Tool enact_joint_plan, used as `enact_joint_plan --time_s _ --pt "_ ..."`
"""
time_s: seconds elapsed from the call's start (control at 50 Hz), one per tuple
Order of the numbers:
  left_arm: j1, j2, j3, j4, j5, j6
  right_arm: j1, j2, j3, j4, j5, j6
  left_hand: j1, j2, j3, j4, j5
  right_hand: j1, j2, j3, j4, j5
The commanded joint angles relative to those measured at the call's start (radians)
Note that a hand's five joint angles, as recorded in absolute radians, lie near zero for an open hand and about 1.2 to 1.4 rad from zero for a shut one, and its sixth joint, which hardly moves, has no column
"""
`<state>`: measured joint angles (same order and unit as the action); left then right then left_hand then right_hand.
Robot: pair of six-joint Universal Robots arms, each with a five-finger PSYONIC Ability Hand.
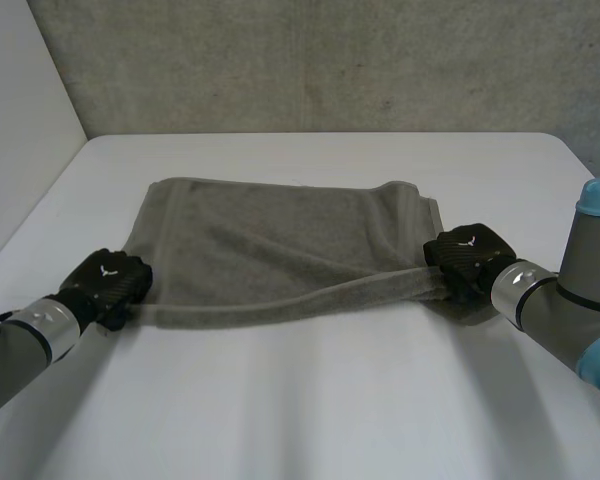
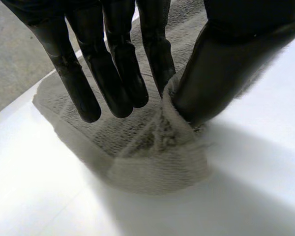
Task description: Fold the towel.
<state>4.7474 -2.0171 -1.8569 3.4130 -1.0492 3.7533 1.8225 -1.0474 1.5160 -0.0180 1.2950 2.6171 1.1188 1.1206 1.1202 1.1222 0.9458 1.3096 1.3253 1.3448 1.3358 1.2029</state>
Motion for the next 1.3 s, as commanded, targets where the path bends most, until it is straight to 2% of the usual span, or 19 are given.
enact_joint_plan --time_s 0.02,0.14,0.24,0.32,0.46,0.74,0.96,1.02,1.04,1.06,1.08,1.1,1.12,1.22,1.26,1.3 --pt "-0.003 0.003 -0.001 -0.055 0.005 0.002 0.0 0.0 -0.002 0.006 -0.002 0.006 0.277 0.276 0.276 0.274 0.276 0.087 0.071 0.051 0.06 0.019" --pt "0.006 0.015 0.001 -0.057 -0.002 -0.004 0.0 -0.006 -0.002 0.01 0.004 0.004 0.277 0.276 0.276 0.274 0.276 0.087 0.071 0.051 0.06 0.019" --pt "0.017 0.067 -0.001 -0.057 -0.002 -0.024 0.0 -0.013 0.0 0.032 0.003 -0.009 0.277 0.276 0.276 0.274 0.276 -0.205 -0.221 -0.24 -0.231 -0.273" --pt "0.016 0.087 -0.01 -0.049 -0.002 -0.091 0.0 -0.003 -0.002 0.056 0.0 -0.014 0.277 0.276 0.276 0.274 0.276 -0.294 -0.309 -0.329 -0.32 -0.361" --pt "0.014 0.092 -0.015 -0.043 -0.002 -0.107 -0.018 -0.002 0.004 0.076 0.007 -0.075 0.277 0.276 0.276 0.274 0.276 -0.444 -0.459 -0.479 -0.47 -0.511" --pt "0.042 0.097 -0.012 -0.041 -0.003 -0.113 -0.065 -0.022 0.009 0.082 0.009 -0.077 0.277 0.276 0.276 0.274 0.276 -0.464 -0.48 -0.499 -0.49 -0.532" --pt "0.043 0.1 -0.012 -0.041 -0.003 -0.113 -0.075 -0.034 -0.002 0.098 -0.002 -0.078 0.277 0.276 0.276 0.274 0.276 -0.588 -0.603 -0.623 -0.614 -0.655" --pt "0.045 0.107 -0.013 -0.043 -0.003 -0.115 -0.089 -0.043 -0.004 0.096 -0.006 -0.077 0.277 0.276 0.276 0.274 0.276 -0.538 -0.553 -0.573 -0.564 -0.605" --pt "0.045 0.107 -0.013 -0.043 -0.003 -0.115 -0.097 -0.052 -0.005 0.096 -0.009 -0.075 0.277 0.276 0.276 0.274 0.276 -0.424 -0.44 -0.46 -0.45 -0.492" --pt "0.045 0.115 -0.015 -0.041 -0.003 -0.115 -0.097 -0.052 -0.005 0.096 -0.01 -0.075 0.277 0.276 0.276 0.274 0.276 -0.423 -0.439 -0.458 -0.449 -0.491" --pt "0.045 0.12 -0.015 -0.043 -0.003 -0.115 -0.104 -0.057 -0.008 0.098 -0.016 -0.075 0.277 0.276 0.276 0.274 0.276 -0.182 -0.198 -0.217 -0.208 -0.25" --pt "0.045 0.12 -0.015 -0.043 -0.003 -0.115 -0.109 -0.059 -0.01 0.099 -0.023 -0.075 0.277 0.276 0.276 0.274 0.276 -0.084 -0.099 -0.119 -0.11 -0.151" --pt "0.043 0.121 -0.016 -0.043 -0.003 -0.115 -0.109 -0.059 -0.01 0.099 -0.023 -0.075 0.277 0.276 0.276 0.274 0.276 -0.083 -0.098 -0.118 -0.109 -0.15" --pt "0.04 0.121 -0.019 -0.043 -0.003 -0.116 -0.115 -0.059 -0.01 0.107 -0.066 -0.074 0.277 0.276 0.276 0.274 0.276 -0.147 -0.163 -0.182 -0.173 -0.215" --pt "0.04 0.123 -0.021 -0.043 -0.003 -0.116 -0.115 -0.059 -0.011 0.107 -0.086 -0.077 0.277 0.276 0.276 0.274 0.276 -0.451 -0.467 -0.486 -0.477 -0.519" --pt "0.04 0.123 -0.022 -0.043 -0.003 -0.116 -0.115 -0.059 -0.011 0.107 -0.089 -0.078 0.277 0.276 0.276 0.274 0.276 -0.438 -0.454 -0.473 -0.464 -0.506"
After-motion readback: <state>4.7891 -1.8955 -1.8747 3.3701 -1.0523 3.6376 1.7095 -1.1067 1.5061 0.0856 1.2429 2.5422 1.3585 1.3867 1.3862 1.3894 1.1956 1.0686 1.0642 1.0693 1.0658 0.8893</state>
